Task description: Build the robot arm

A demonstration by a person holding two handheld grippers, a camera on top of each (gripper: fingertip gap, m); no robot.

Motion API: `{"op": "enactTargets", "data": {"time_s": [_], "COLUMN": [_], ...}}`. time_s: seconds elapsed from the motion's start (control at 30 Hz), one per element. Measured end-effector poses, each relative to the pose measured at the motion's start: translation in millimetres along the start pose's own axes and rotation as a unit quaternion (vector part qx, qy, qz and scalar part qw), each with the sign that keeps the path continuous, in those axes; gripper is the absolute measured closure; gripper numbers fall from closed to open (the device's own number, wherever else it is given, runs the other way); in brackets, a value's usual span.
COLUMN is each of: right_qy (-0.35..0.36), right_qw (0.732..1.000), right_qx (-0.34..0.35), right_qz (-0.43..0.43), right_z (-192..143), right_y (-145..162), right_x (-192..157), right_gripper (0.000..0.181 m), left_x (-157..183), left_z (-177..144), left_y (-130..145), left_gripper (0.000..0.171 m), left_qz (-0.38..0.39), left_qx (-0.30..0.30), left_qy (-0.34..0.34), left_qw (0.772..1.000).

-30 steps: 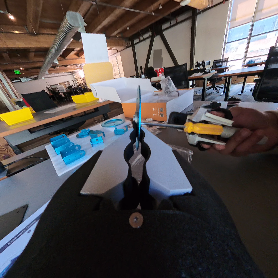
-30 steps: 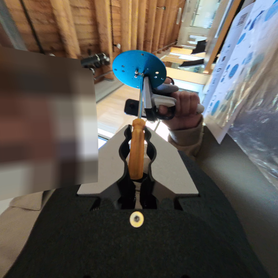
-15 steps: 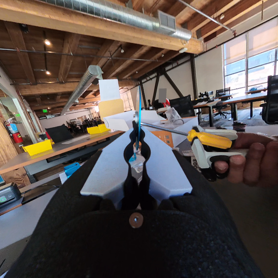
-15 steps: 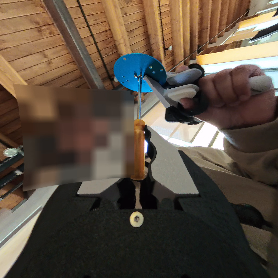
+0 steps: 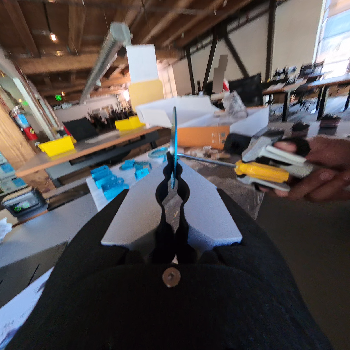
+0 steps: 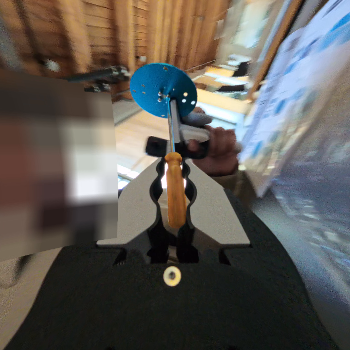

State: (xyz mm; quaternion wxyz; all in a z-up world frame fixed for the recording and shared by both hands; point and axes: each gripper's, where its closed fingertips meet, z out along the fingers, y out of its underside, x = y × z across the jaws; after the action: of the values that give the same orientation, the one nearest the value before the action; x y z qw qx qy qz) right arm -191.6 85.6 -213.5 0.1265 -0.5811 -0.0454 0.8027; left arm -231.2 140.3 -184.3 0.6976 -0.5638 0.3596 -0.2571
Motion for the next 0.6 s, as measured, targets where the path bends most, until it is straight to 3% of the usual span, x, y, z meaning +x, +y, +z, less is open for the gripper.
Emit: {"op": "enactTargets", "data": {"time_s": [0.03,0.13,0.3,0.47,0.6], "right_qy": [0.034,0.134,0.289,0.34,0.399], "right_qw": [0.999,0.984,0.926,0.891,0.841], "right_qx": [-0.002,-0.023,-0.111,-0.126,-0.133], "right_qz": [-0.029,-0.111,-0.216,-0.274,-0.341], "right_z": [-5,-15,-23,-25,-30], "right_y": [-5,-13,1,2,0], "right_x": [8,29,73,84,88], "right_gripper": [0.166,0.165,0.165,0.165,0.164], "left_x": [-1,-1,11,9,9], "left_z": [1,2,9,11,11], "left_y": [9,32,53,68,77], "left_gripper": [0.17,0.169,0.169,0.169,0.169], "left_qz": [0.003,0.018,0.043,0.069,0.056], "left_qx": [-0.025,-0.085,-0.143,-0.184,-0.199], "left_qy": [-0.003,-0.009,0.012,0.002,0.006], "left_qw": [1.0,0.996,0.989,0.98,0.978]}}
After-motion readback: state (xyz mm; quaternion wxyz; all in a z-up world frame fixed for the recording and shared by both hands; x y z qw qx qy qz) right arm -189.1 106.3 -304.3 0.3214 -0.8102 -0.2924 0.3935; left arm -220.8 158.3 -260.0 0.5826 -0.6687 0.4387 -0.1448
